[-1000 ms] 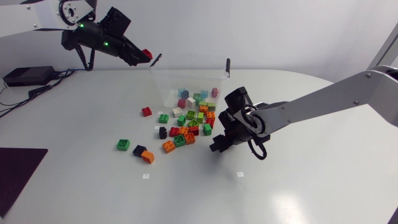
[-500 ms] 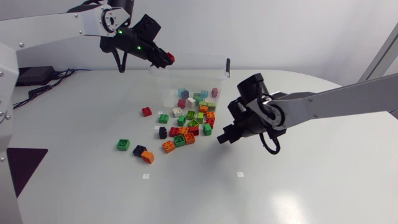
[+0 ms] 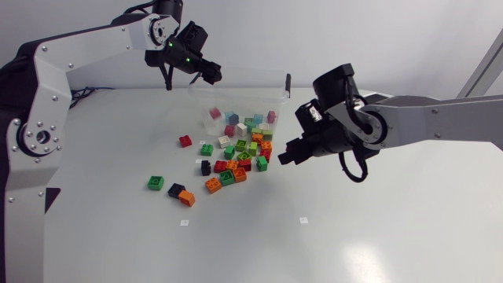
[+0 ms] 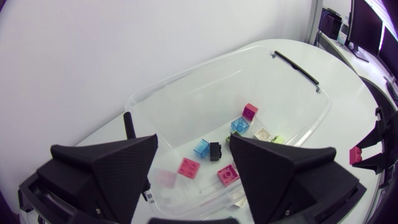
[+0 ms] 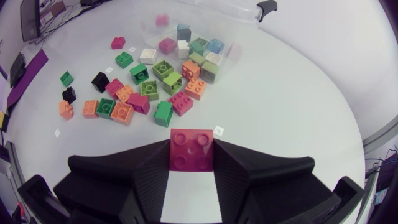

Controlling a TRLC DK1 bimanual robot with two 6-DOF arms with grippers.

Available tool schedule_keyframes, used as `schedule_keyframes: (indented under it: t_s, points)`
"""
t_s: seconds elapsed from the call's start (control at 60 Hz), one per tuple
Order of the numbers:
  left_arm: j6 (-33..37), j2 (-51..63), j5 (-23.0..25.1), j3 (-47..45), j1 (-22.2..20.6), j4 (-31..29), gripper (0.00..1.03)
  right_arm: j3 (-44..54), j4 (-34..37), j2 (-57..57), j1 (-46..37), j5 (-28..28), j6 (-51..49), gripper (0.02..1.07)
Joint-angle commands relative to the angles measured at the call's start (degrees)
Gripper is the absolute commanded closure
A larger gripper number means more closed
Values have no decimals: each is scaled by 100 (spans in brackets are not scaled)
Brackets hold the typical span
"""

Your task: Place the duplo bricks in the container

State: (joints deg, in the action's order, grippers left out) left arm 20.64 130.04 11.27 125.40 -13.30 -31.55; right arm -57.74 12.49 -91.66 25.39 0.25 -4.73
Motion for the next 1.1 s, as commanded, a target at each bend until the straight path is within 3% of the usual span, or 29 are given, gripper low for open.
schedule_keyframes:
  t_s: [0.0,0.267,0.533,1.083]
  points:
    - [-175,-145,-142,-157,-32,-35,5,-291,104,148,1,1,-10,76]
    - [-245,-1402,-98,-1431,258,158,5,-959,148,51,72,-8,43,76]
    - [133,-2659,-28,-3004,381,527,5,-1750,166,-388,195,1,148,76]
    - [1469,-4065,218,-5518,706,879,5,-3068,-107,-1618,37,-25,227,76]
